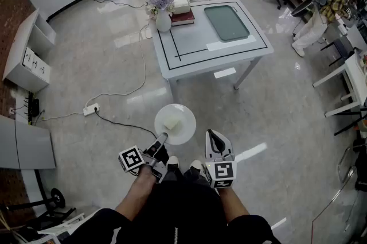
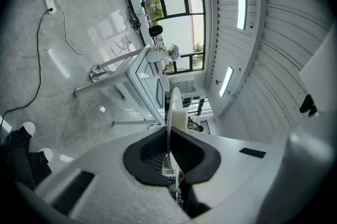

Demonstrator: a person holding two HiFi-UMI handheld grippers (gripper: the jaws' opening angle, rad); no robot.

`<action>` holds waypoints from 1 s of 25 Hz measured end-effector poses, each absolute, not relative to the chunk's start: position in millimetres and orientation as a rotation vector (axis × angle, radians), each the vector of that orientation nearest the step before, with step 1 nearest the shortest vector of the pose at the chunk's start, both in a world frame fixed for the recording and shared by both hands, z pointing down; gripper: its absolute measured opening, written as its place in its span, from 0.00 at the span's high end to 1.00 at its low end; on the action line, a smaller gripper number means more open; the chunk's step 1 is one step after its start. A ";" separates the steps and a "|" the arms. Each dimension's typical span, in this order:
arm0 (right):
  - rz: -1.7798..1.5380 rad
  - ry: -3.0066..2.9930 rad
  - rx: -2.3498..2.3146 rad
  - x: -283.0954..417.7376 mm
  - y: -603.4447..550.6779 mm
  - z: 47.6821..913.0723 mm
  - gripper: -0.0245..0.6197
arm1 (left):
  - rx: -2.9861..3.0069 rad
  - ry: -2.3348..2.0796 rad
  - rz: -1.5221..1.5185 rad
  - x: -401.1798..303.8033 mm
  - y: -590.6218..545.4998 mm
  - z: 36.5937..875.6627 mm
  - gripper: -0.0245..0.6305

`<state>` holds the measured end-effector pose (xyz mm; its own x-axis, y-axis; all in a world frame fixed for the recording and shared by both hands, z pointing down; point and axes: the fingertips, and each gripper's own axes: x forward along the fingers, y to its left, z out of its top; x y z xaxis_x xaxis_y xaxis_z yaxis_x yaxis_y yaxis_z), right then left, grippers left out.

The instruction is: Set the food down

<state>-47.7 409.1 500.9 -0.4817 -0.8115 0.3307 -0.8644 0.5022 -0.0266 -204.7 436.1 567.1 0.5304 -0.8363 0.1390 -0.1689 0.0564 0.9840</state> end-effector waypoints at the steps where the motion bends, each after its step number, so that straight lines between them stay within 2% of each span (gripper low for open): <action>1: 0.272 -2.469 1.415 -45.5 410.5 502.0 0.95 | 1.455 -0.916 -0.641 -202.3 437.0 565.7 0.95; 25: 0.324 -2.534 1.405 30.1 424.3 505.6 0.95 | 1.436 -0.941 -0.619 -126.7 446.8 571.0 0.95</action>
<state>30.1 424.3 505.6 -0.5159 -0.8021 0.3009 -0.8520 0.5170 -0.0827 -126.7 446.8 571.0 0.5231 -0.8361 0.1649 -0.1794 0.0812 0.9804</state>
